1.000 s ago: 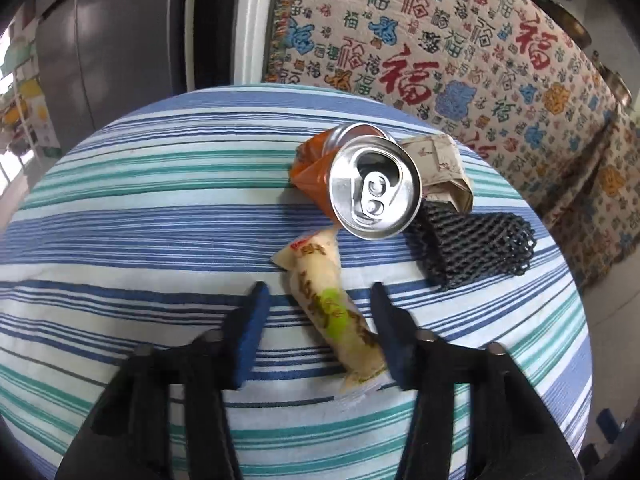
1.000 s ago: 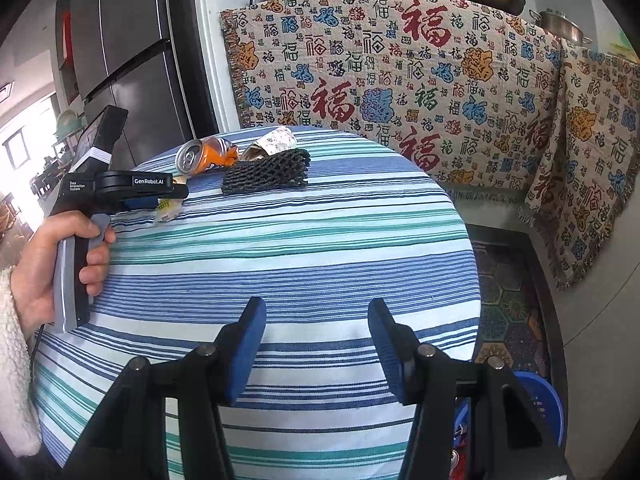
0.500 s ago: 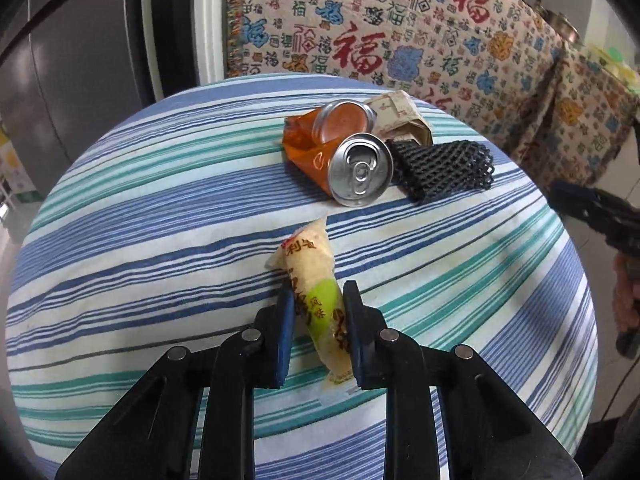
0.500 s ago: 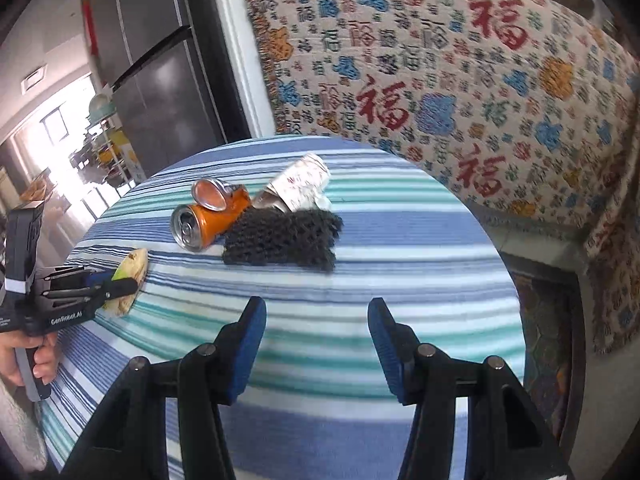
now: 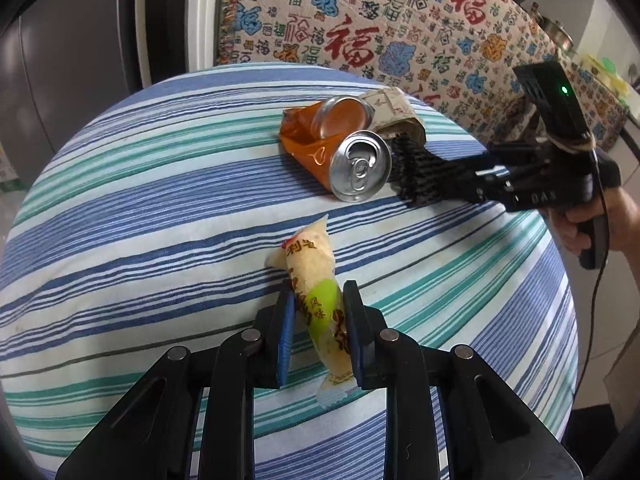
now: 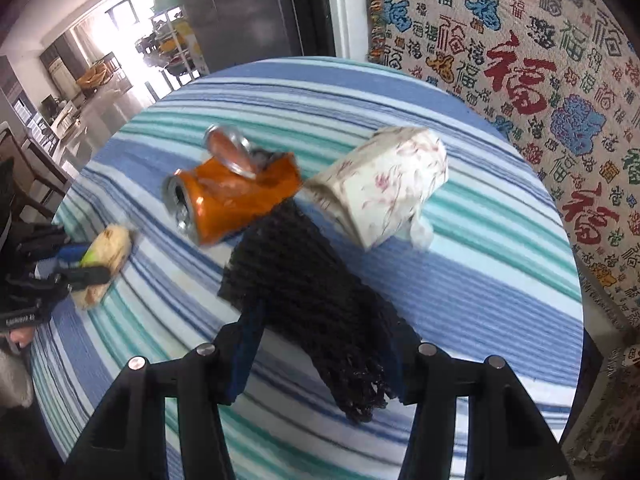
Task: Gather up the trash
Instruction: 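Grasp the yellow-green snack wrapper with the left tool while the right tool grasps the black foam mesh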
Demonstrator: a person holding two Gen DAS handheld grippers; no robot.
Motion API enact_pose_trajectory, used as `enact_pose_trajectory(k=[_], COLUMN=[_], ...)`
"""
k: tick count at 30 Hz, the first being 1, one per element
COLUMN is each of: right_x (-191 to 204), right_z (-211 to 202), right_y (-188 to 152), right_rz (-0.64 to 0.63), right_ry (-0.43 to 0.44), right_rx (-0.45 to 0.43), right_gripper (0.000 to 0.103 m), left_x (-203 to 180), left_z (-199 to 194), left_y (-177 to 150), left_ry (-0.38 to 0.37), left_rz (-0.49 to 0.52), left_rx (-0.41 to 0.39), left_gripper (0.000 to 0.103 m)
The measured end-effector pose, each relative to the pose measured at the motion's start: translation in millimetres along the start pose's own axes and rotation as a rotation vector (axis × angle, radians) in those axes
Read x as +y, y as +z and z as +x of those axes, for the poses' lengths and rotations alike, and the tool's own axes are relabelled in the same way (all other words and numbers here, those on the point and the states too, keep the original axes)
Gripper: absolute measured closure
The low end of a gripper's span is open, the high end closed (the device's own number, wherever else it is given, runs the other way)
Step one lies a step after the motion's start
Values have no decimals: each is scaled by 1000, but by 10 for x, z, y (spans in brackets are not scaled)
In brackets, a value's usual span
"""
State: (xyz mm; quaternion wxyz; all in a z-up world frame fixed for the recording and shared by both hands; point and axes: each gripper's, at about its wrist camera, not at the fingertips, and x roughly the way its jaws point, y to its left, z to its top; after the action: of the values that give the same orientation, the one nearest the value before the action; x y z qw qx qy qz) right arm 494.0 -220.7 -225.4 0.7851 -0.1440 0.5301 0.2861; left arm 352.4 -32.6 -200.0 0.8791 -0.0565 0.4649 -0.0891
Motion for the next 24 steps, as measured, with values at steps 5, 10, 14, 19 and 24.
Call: enact_pose_trajectory(k=[5,10,14,19,24], right_x=[384,605,954,1054,824], right_z=[-257,-595,-678,-621,-598], right_y=[-535,-1135,-1365,-1489,-1458], right_rz=[155,414,241,141,274], right_ry=[5,50,-136,-279,-235], right_rx=[50,-86,-177,-234,-219], right_gripper=[48,39,38,38,71], left_x=[9,63,41,-53,-129], left_z=[-19,-14,-52,-53,-17], left_y=[-40,-162,-239,-277,-270], left_ry=[-20,-27,-49,3,58], left_rz=[-10,-31,-29,30,61], left_rx=[7,15,-16,-47,-61], left_gripper=[80,74,55,50,46])
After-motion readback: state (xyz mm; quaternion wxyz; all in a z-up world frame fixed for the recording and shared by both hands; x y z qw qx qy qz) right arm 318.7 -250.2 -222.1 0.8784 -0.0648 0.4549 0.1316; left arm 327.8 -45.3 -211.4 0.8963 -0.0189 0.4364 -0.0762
